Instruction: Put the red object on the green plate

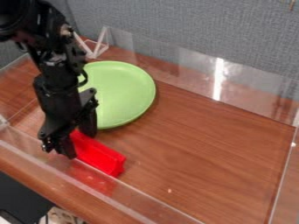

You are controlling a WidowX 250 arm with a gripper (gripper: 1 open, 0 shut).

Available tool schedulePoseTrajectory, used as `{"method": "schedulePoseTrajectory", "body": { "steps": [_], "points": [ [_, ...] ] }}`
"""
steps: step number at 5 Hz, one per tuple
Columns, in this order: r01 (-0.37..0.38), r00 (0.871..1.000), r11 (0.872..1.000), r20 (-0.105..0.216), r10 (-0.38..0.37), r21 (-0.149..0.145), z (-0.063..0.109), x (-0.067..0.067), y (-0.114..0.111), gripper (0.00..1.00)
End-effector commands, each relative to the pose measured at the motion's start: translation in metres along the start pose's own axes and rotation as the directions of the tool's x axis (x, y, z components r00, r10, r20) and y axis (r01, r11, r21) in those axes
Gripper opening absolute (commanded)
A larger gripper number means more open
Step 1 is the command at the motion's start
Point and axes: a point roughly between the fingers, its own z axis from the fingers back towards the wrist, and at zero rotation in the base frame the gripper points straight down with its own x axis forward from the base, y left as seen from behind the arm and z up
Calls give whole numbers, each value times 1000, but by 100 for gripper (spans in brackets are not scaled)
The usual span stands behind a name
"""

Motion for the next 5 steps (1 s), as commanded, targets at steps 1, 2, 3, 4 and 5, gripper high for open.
{"method": "schedulePoseTrajectory", "body": {
  "steps": [1,2,3,4,5],
  "points": [
    [16,1000,999,15,-16,-31,12,13,-9,0],
    [36,999,999,-21,-37,-39,30,24,-22,0],
    [67,996,996,-60,-70,-65,51,34,-47,0],
    [158,982,984,-95,-166,-87,72,9,-68,0],
    [221,965,970,-118,-232,-104,85,-21,-85,0]
  ]
}}
